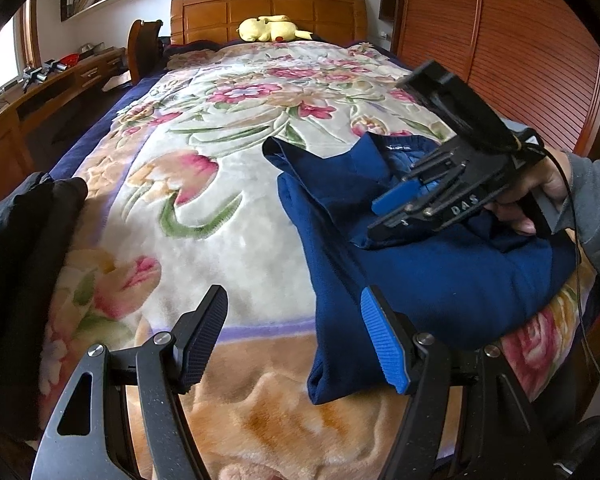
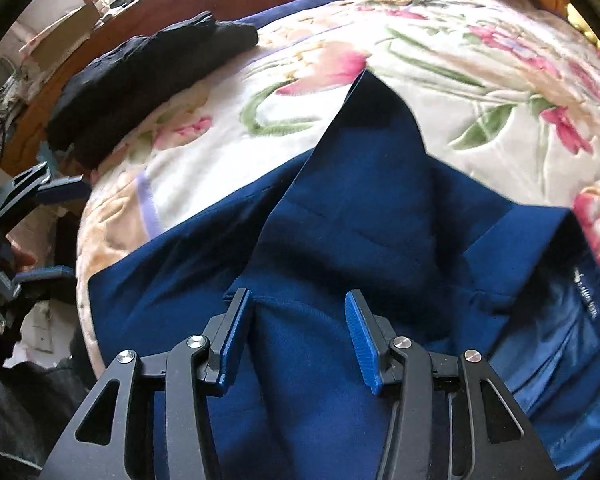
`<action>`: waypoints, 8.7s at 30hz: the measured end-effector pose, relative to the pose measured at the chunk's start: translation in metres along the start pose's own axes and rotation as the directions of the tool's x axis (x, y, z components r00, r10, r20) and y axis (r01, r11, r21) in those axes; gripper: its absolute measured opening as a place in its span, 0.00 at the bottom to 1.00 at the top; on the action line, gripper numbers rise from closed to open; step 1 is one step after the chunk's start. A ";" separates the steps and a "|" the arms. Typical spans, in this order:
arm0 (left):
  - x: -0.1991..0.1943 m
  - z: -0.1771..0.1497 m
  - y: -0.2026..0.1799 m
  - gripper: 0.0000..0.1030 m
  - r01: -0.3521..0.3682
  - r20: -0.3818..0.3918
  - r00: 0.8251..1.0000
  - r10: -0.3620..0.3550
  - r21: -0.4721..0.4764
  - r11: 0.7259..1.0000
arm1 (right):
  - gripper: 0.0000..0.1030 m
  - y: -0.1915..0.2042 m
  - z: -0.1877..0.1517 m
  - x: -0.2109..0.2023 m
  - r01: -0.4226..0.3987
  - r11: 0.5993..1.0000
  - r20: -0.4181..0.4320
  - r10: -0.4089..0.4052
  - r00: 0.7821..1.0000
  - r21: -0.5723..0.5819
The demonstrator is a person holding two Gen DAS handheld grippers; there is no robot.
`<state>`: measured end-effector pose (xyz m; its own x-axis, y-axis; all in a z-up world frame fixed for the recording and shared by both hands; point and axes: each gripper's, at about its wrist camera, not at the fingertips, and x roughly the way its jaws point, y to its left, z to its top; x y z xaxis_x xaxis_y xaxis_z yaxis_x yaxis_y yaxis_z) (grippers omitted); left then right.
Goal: Fold large clothes
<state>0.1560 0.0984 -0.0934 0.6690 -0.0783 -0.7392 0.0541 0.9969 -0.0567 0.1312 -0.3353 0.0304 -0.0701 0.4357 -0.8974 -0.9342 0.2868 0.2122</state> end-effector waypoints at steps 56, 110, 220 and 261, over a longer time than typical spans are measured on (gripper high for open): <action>0.021 0.028 -0.064 0.68 0.079 -0.014 0.997 -0.078 0.096 0.992 | 0.47 -0.104 -0.135 -0.079 0.339 0.906 0.010 -0.352 0.936 0.253; 0.114 0.138 -0.021 0.68 0.061 -0.037 0.998 -0.057 0.126 0.990 | 0.42 -0.159 -0.237 -0.190 0.406 0.617 0.189 -0.676 0.713 0.674; -0.032 -0.007 -0.035 0.74 -0.007 0.031 0.999 0.009 -0.045 0.999 | 0.49 0.001 -0.230 -0.129 0.324 0.829 0.340 -0.499 0.797 0.457; -0.012 0.009 -0.053 0.14 0.225 0.019 0.974 -0.224 -0.103 0.969 | 0.51 -0.007 -0.248 -0.111 0.311 0.769 0.276 -0.525 0.805 0.558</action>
<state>0.1519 0.0464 -0.0753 0.6535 -0.2995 -0.6951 0.1259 0.9486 -0.2903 0.0593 -0.5972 0.0330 0.5307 0.4353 -0.7273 -0.5453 0.8322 0.1001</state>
